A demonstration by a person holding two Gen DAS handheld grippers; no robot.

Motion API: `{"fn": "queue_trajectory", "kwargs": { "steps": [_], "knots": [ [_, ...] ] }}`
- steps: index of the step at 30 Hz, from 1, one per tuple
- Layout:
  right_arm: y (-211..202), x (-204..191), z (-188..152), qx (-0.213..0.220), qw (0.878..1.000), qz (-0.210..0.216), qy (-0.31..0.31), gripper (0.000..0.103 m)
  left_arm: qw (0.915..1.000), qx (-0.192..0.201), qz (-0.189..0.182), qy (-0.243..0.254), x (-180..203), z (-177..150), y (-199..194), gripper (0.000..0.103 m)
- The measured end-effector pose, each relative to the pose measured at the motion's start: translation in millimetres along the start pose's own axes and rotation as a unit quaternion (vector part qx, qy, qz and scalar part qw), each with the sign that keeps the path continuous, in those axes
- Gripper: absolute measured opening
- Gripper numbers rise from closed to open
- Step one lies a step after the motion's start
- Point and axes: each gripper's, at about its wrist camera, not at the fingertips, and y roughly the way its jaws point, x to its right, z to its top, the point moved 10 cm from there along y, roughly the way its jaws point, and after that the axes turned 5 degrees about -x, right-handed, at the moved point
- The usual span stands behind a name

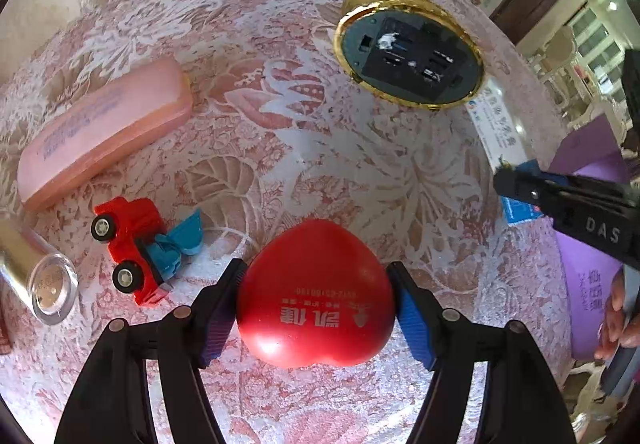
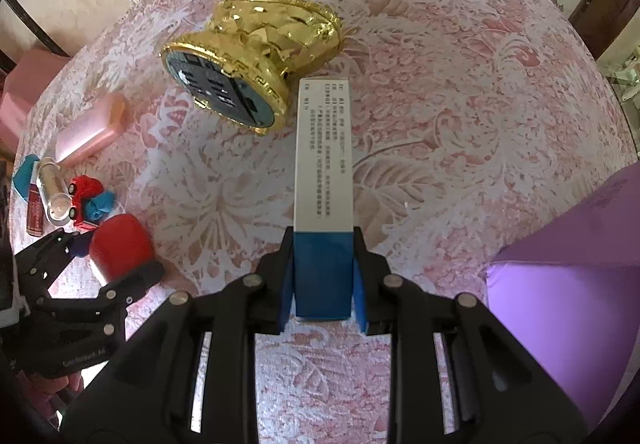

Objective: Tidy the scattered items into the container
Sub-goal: 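Lift the red heart ball and blue-capped box with both grippers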

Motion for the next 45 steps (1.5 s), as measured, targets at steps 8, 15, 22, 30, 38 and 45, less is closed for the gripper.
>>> {"fn": "queue_trajectory", "kwargs": {
  "steps": [8,15,22,30,38,45],
  "knots": [
    [-13,0,-18,0.008,1.000,0.015,0.005,0.027,0.9998,0.000,0.018,0.007,7,-7,1,0.068],
    [-22,-5,-38,0.012,0.999,0.028,0.011,0.027,0.9996,0.007,0.000,-0.028,7,-9,-5,0.067],
    [-24,-7,-52,0.010,0.999,0.037,0.013,0.027,0.9983,0.018,-0.031,-0.045,10,-12,-22,0.067],
    [-31,-18,-58,0.011,0.999,0.036,-0.004,0.027,0.9986,0.022,-0.034,-0.033,-24,14,-47,0.067],
    [-51,-28,-64,0.014,0.999,0.040,-0.028,0.027,0.9989,0.033,-0.032,0.002,-12,20,-69,0.067],
    [-48,-39,-71,-0.002,0.996,0.072,-0.048,0.027,0.9994,0.031,-0.012,-0.012,-6,13,-70,0.067]
  ]
}}
